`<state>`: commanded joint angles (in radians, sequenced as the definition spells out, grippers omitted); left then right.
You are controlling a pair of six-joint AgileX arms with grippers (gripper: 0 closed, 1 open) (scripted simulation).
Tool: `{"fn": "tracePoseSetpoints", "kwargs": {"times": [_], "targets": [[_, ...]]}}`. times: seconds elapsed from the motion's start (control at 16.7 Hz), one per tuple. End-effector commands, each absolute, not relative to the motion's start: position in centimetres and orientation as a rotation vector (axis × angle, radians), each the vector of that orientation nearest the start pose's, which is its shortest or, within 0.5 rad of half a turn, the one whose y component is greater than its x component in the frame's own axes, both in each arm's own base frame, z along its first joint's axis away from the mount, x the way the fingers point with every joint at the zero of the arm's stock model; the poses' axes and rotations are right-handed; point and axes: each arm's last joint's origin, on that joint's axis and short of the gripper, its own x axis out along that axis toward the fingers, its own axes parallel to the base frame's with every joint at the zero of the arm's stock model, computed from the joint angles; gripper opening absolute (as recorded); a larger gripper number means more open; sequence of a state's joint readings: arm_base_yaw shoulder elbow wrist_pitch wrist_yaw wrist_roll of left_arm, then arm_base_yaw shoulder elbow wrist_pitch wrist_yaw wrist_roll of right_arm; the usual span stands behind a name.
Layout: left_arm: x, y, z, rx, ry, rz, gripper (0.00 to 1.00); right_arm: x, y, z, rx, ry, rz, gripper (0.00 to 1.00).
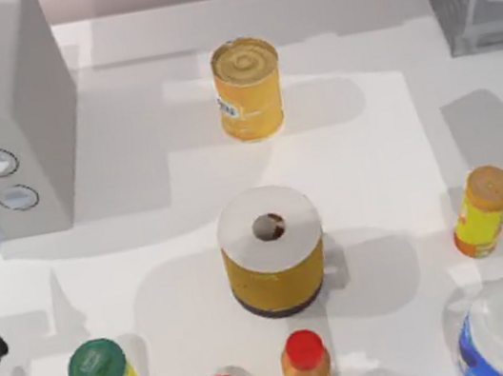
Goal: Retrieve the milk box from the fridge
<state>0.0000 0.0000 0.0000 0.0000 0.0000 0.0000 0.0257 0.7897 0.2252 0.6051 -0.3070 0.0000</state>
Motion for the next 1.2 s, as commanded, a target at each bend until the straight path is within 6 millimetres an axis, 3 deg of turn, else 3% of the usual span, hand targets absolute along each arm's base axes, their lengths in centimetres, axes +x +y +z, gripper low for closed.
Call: {"fn": "tracePoseSetpoints", "kwargs": {"times": [0.36,0.54,0.84,1.2], "targets": [[10.6,-0.1,16.0,0.000,0.000,0.000,1.00,25.4,2.5,17.9,0.016,0.033,0.558,0.00],[10.6,-0.1,16.0,0.000,0.000,0.000,1.00,28.2,3.0,15.9,0.014,0.015,0.649,0.00],[10.6,-0.1,16.0,0.000,0.000,0.000,1.00,30.1,3.7,12.8,0.003,0.002,0.753,0.00],[10.6,-0.1,16.0,0.000,0.000,0.000,1.00,30.1,3.6,12.4,0.005,0.006,0.757,0.00]]}}
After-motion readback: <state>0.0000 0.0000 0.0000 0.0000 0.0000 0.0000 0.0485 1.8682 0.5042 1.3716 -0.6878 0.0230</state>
